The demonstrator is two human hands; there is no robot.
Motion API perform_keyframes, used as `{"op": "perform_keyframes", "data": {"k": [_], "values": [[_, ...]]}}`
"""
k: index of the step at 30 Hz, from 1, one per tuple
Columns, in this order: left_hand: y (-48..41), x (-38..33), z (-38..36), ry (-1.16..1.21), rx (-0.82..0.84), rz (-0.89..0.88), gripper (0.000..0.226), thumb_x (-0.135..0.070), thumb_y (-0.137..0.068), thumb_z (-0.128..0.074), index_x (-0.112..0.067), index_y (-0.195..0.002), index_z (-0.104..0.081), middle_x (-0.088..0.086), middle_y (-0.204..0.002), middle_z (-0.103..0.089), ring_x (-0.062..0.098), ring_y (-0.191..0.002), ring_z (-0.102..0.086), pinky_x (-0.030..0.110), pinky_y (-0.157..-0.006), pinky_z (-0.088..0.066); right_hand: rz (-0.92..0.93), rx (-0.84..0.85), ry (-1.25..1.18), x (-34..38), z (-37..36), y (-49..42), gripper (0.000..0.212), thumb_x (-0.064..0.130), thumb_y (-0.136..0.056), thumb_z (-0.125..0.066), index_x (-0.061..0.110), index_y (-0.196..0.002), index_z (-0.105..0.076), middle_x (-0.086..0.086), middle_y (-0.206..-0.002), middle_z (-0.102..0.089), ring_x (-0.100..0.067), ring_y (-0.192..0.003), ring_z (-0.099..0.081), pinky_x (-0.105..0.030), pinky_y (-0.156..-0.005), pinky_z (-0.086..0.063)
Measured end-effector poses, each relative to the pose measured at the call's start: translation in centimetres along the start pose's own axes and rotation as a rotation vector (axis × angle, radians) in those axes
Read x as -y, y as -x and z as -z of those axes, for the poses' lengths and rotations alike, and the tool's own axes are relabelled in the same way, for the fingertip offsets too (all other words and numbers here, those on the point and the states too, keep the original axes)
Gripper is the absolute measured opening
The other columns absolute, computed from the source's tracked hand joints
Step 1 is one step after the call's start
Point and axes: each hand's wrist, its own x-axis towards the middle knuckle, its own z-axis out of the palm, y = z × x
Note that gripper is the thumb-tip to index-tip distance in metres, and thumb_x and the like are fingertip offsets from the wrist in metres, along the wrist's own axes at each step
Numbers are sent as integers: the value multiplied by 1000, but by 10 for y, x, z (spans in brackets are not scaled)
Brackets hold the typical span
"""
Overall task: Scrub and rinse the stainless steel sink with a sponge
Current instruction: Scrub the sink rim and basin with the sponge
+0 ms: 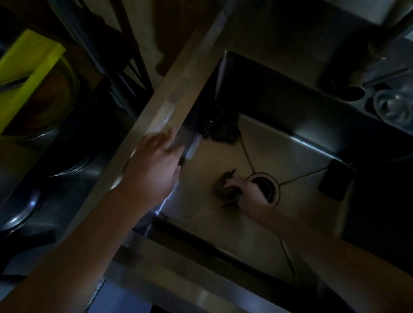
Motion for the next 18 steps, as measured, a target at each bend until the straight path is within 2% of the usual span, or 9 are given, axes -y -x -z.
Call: {"op": "perform_keyframes", "data": {"k": [2,5,7,9,11,14,18], "values": [[0,0,-1,-9,0,-3,36,-30,-93,-46,-15,-124,-52,14,-152,-27,26,-131,-37,34,-102,-11,122,93,-1,16,-31,4,45,-12,-75,-53,2,-117,-63,-17,-136,-52,-29,-130,-45,-22,-106,-28],[0,2,-5,-33,2,-17,33,-28,-93,-44,-16,-123,-52,14,-153,-26,26,-131,-37,35,-104,-14,213,255,137,30,-79,1,41,9,-90,-54,11,-131,-53,-9,-149,-38,-25,-138,-33,-28,-111,-23],[0,3,-6,-42,-9,-28,33,-27,-94,-42,-16,-122,-53,15,-152,-27,26,-131,-37,35,-104,-16,276,345,338,32,-101,-1,42,16,-96,-46,17,-138,-45,-4,-155,-27,-29,-142,-21,-44,-114,-21],[-1,4,-7,-58,-16,-38,33,-26,-94,-41,-15,-121,-53,16,-152,-26,27,-130,-38,36,-103,-16,331,432,542,28,-110,-1,48,17,-97,-44,21,-143,-36,-1,-159,-14,-35,-145,-4,-61,-113,-10],[-1,3,-9,-53,-13,-35,33,-26,-94,-40,-14,-122,-53,17,-152,-26,28,-130,-38,37,-105,-17,358,442,588,19,-108,1,52,15,-95,-45,24,-145,-33,-1,-160,-9,-38,-145,4,-67,-110,-4],[-1,4,-9,-61,-20,-38,33,-26,-94,-41,-13,-122,-54,17,-152,-27,28,-130,-39,38,-105,-18,353,415,633,3,-94,7,58,10,-90,-50,26,-143,-34,1,-159,-11,-37,-145,1,-67,-109,-12],[-2,3,-9,-52,-16,-29,33,-26,-92,-44,-14,-121,-54,17,-151,-29,28,-127,-42,38,-104,-19,207,336,674,-32,-58,11,59,6,-87,-56,26,-140,-38,1,-158,-14,-38,-143,-11,-57,-109,-29]]}}
